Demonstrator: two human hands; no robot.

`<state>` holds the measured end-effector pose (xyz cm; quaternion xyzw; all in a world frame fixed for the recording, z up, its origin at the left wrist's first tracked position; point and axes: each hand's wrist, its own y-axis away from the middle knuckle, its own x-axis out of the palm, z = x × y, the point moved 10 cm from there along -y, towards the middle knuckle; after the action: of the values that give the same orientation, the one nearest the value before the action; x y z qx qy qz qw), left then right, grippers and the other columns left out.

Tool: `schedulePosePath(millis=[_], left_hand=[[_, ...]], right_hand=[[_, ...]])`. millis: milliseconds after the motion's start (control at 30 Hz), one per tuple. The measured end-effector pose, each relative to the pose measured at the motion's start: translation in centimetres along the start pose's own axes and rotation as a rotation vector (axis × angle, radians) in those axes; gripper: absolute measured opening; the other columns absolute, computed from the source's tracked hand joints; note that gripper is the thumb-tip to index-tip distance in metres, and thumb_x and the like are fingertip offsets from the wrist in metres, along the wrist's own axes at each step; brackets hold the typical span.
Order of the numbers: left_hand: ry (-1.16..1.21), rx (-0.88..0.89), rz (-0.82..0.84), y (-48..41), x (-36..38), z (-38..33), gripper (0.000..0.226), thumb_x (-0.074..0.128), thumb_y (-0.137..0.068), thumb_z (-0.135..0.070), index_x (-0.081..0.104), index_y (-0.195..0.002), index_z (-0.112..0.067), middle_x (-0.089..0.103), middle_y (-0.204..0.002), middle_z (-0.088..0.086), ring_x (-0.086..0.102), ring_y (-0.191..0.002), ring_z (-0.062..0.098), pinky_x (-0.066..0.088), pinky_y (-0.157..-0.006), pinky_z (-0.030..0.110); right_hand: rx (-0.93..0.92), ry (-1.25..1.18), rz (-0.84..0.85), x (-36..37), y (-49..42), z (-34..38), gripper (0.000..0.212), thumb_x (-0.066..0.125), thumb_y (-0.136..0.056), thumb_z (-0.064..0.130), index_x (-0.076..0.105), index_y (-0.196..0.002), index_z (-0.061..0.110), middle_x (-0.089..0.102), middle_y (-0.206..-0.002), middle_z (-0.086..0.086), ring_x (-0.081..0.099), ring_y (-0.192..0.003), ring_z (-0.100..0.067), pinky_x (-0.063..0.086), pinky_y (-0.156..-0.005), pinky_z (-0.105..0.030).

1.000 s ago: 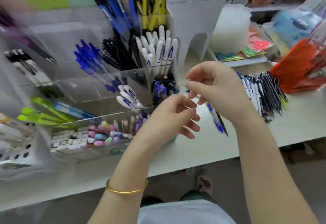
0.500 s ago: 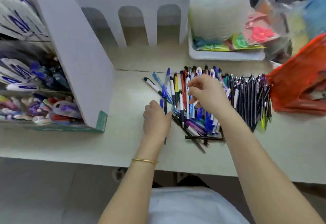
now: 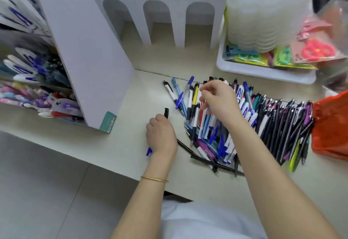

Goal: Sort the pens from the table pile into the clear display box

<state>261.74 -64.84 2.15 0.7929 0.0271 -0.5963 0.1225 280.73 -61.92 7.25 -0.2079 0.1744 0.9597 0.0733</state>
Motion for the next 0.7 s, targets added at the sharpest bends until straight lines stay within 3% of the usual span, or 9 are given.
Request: schedulePosePath(millis=[33,100,200,300,400,467,567,700], left_hand=[[0.024,0.013,-0.044,-0.1,-0.3,-0.1,0.018,0.059,-0.073,0.019,0.055,-0.087,0.008,0.059,-0.082,0.029,0.06,-0.071,0.044,0.041,-0.051,0.039],[0.11,-0.043,-0.03,-0.8,-0.5,0.3,0.015,0.044,-0.089,0.011,0.05,-0.103,0.008,0.056,-0.102,0.028,0.059,-0.084,0.044,0.033,-0.059,0.039],[0.287,-0.145,-0.072,-3.5,-1.7,0.4,0.02,0.036,-0.1,-0.005,0.041,-0.115,0.006,0.047,-0.119,0.024,0.055,-0.098,0.041,0.036,-0.069,0.036],[0.355,-0.162,-0.014,-7.1,-2.0,-2.0,0.05,0.049,-0.099,-0.033,0.036,-0.122,0.009,0.043,-0.128,0.025,0.055,-0.105,0.041,0.041,-0.076,0.036],[0.175,-0.1,0.133,-9.3,-0.5,-5.2,0.085,0.06,-0.086,-0.058,0.03,-0.132,0.007,0.039,-0.134,0.022,0.047,-0.12,0.035,0.042,-0.095,0.037],[0.059,-0.026,0.174,-9.6,0.5,-6.8,0.097,0.06,-0.081,-0.065,0.028,-0.135,0.008,0.038,-0.136,0.021,0.041,-0.125,0.034,0.036,-0.102,0.036],[-0.015,0.079,0.197,-9.1,1.4,-8.1,0.099,0.062,-0.078,-0.066,0.028,-0.136,0.006,0.036,-0.137,0.02,0.037,-0.127,0.033,0.032,-0.105,0.035],[0.032,0.087,0.218,-8.9,1.8,-8.5,0.086,0.071,-0.081,-0.048,0.029,-0.136,0.003,0.035,-0.138,0.019,0.037,-0.127,0.033,0.035,-0.103,0.035]], right_hand=[[0.004,-0.008,0.003,-0.1,-0.3,0.0,0.017,0.044,-0.097,0.009,0.059,-0.103,0.015,0.065,-0.089,-0.005,0.063,-0.059,-0.011,0.052,-0.051,-0.022],[0.012,-0.028,0.007,-0.4,-1.0,-0.1,0.018,0.044,-0.097,0.008,0.059,-0.104,0.014,0.065,-0.088,-0.006,0.063,-0.059,-0.012,0.05,-0.05,-0.021],[0.011,-0.034,0.018,-0.5,-1.8,-0.2,0.017,0.045,-0.097,0.008,0.059,-0.105,0.014,0.065,-0.087,-0.004,0.063,-0.059,-0.011,0.05,-0.05,-0.021],[0.008,-0.054,0.016,-0.7,-2.3,-0.3,0.018,0.045,-0.096,0.009,0.059,-0.104,0.016,0.064,-0.086,-0.004,0.063,-0.057,-0.008,0.054,-0.053,-0.025],[0.013,-0.067,-0.012,-1.2,-2.5,-0.6,0.016,0.046,-0.096,0.009,0.058,-0.102,0.018,0.065,-0.086,-0.005,0.063,-0.057,-0.009,0.055,-0.058,-0.031],[0.015,-0.066,-0.031,-1.6,-2.7,-0.8,0.015,0.046,-0.096,0.009,0.056,-0.101,0.018,0.066,-0.085,-0.004,0.062,-0.054,-0.006,0.055,-0.055,-0.028],[0.023,-0.072,-0.047,-2.0,-2.9,-1.3,0.015,0.046,-0.097,0.01,0.056,-0.103,0.019,0.066,-0.085,-0.004,0.061,-0.051,-0.002,0.053,-0.052,-0.023],[0.038,-0.096,-0.061,-2.2,-2.9,-1.8,0.015,0.046,-0.097,0.01,0.057,-0.104,0.018,0.065,-0.084,-0.004,0.059,-0.049,0.001,0.053,-0.056,-0.026]])
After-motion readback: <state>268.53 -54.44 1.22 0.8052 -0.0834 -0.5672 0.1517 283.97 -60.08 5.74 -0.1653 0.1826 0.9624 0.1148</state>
